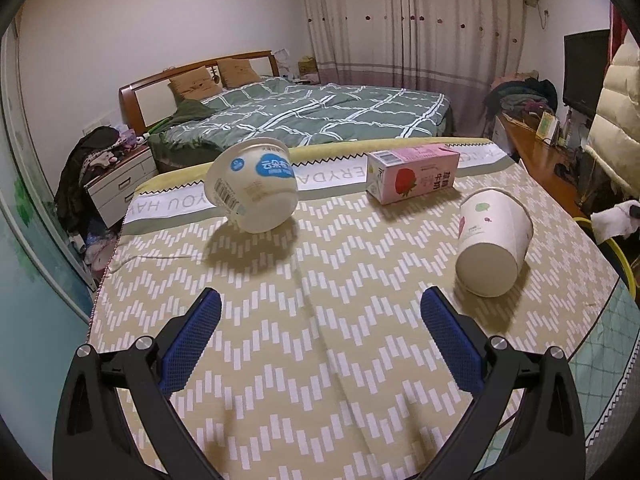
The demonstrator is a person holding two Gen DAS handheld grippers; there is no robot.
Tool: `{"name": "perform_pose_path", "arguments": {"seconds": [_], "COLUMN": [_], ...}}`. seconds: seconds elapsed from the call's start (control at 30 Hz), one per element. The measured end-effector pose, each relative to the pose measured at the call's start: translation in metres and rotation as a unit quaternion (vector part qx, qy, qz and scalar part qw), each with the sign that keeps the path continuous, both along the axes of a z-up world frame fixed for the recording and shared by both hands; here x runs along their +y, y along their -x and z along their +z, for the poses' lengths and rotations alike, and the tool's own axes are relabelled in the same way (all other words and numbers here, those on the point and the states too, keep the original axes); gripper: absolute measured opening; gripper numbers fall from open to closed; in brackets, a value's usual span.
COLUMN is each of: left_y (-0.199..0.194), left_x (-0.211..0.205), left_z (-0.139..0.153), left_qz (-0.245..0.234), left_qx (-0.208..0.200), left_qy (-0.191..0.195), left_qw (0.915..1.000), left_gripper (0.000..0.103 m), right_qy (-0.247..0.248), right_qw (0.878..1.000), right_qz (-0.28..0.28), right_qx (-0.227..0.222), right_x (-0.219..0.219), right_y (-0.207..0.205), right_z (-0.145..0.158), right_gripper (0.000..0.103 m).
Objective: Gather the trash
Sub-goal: 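Carry the tissue to the bin and open the right tool, then grasp the white paper cup with the left tool and lift it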
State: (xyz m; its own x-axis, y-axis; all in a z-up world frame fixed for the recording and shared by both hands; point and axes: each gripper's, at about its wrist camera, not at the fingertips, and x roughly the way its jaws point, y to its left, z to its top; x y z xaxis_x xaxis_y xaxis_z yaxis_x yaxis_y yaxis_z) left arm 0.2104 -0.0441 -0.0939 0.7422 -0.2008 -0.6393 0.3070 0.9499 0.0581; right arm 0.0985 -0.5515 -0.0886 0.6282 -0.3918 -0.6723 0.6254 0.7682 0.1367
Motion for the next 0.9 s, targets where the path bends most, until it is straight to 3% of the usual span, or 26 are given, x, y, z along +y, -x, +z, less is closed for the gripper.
{"name": "perform_pose_path", "arguments": {"seconds": [0.13,0.2,0.53,0.63,0.9], "left_y": [0.000,0.000,0.004,0.009,0.012], "left_x": [-0.001,-0.002,-0.012,-0.025,-0.080], "left_z": [-0.001,-0.001,-0.002,-0.002,0.010], "left_qz": [-0.003,-0.005,-0.033,-0.070,-0.164], "left_qx": [0.003,0.003,0.002,0.017,0.062], "left_qy": [0.001,0.001,-0.001,0.011,-0.011], "left_qw": [1.0000,1.0000,0.9995,0.9973,0.9844], "left_gripper": [0.098,0.098,0.098,0.098,0.098], "right_qy": [-0.007,-0.007,0.015,0.013,0.023], "right_qw": [1.000,1.000,1.000,1.000,0.999], "right_qz": [-0.023,-0.029,-0.019,-0.022,-0.021], "right_qx": [0.005,0.004,-0.004,-0.007,-0.009], "right_x": [-0.008,-0.006,0.016,0.017,0.022], "right_y": [0.003,0.003,0.000,0.001,0.001], "right_z": [-0.011,-0.013,-0.021,-0.021,-0.018], "right_gripper": [0.029,0.032,0.032,0.032,0.032]}}
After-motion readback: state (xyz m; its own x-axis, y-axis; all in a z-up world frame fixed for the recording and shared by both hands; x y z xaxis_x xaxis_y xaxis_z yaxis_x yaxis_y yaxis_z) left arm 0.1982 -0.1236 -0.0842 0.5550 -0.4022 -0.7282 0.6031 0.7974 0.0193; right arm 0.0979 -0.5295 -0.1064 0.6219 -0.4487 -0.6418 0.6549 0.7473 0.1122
